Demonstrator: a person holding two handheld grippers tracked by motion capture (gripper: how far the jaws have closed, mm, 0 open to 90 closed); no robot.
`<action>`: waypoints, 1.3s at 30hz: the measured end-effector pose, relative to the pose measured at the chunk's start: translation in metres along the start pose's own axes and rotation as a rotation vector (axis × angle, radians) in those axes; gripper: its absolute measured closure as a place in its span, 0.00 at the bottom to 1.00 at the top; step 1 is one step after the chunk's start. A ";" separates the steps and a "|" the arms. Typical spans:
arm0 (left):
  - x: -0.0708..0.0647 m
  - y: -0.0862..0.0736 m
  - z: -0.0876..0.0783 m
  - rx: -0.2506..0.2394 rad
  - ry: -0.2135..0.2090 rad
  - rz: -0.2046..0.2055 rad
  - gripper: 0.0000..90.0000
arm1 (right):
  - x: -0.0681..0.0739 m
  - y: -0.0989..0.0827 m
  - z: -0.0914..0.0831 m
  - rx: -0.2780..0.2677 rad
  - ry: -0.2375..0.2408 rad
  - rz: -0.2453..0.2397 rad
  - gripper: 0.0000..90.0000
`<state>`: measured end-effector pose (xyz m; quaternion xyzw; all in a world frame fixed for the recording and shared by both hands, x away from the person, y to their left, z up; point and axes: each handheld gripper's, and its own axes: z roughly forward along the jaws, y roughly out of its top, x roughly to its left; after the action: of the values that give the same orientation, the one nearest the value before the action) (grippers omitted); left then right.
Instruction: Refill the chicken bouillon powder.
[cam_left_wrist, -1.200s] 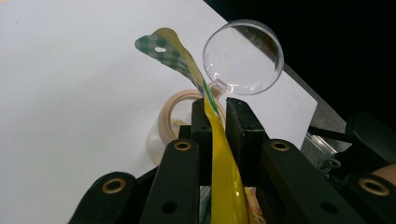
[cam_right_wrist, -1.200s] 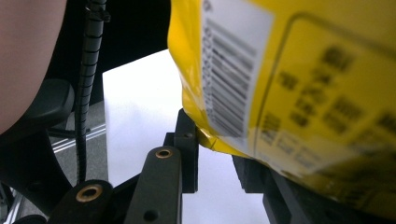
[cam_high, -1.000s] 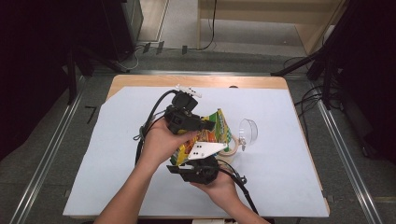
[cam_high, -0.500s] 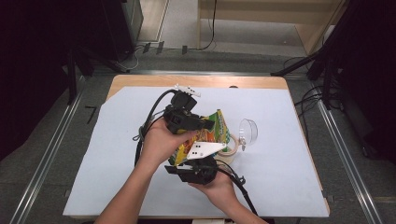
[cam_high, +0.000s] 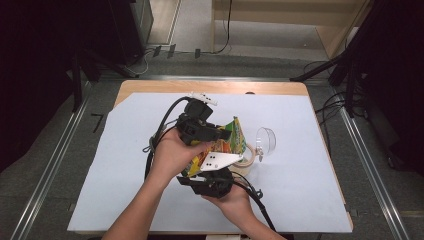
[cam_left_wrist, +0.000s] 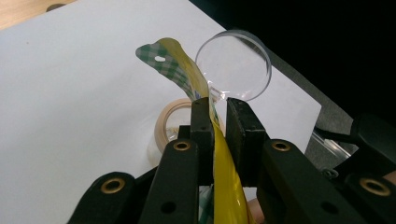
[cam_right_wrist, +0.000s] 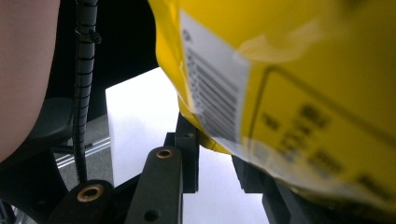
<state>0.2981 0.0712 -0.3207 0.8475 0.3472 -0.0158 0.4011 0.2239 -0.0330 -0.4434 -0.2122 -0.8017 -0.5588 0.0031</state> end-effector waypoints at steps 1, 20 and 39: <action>0.001 0.000 0.000 0.001 0.002 0.003 0.91 | 0.000 0.000 0.000 0.002 0.000 0.000 0.83; -0.003 0.000 -0.001 -0.003 0.009 0.009 0.91 | -0.001 0.000 -0.001 0.005 -0.007 -0.011 0.83; 0.008 0.001 0.000 -0.014 0.005 -0.024 0.91 | -0.003 0.006 0.000 0.036 0.015 -0.001 0.82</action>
<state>0.3046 0.0753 -0.3226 0.8404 0.3586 -0.0160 0.4061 0.2286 -0.0324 -0.4392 -0.2077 -0.8116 -0.5459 0.0127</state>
